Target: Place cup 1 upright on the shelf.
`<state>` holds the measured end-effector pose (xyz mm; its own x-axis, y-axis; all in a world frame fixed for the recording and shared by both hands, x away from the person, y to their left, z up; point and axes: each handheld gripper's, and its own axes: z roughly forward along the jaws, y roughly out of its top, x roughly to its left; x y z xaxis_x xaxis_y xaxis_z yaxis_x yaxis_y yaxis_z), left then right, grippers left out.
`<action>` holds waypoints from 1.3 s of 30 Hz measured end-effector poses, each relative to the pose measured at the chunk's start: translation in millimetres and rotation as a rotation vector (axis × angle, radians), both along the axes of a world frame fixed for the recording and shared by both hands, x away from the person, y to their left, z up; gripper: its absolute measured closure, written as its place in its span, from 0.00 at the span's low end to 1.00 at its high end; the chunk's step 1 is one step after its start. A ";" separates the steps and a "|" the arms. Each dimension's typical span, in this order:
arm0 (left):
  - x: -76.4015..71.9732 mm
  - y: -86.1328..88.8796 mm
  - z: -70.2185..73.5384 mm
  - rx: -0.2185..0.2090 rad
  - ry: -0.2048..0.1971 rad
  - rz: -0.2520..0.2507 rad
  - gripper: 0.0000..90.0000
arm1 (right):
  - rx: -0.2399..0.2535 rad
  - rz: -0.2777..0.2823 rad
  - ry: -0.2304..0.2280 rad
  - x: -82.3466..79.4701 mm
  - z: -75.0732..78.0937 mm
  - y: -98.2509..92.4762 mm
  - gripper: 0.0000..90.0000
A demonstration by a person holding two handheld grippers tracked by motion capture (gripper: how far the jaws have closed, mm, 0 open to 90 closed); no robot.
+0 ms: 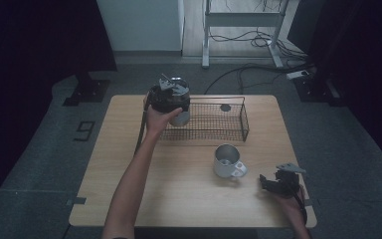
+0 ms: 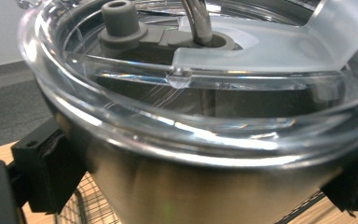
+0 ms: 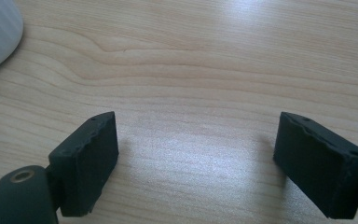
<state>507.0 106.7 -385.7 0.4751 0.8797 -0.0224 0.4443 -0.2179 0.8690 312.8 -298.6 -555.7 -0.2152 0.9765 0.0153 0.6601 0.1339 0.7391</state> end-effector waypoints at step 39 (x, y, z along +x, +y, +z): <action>24.7 -3.9 -46.1 0.052 0.066 0.050 0.05 | -0.001 0.000 -0.001 0.0 0.0 -0.1 0.15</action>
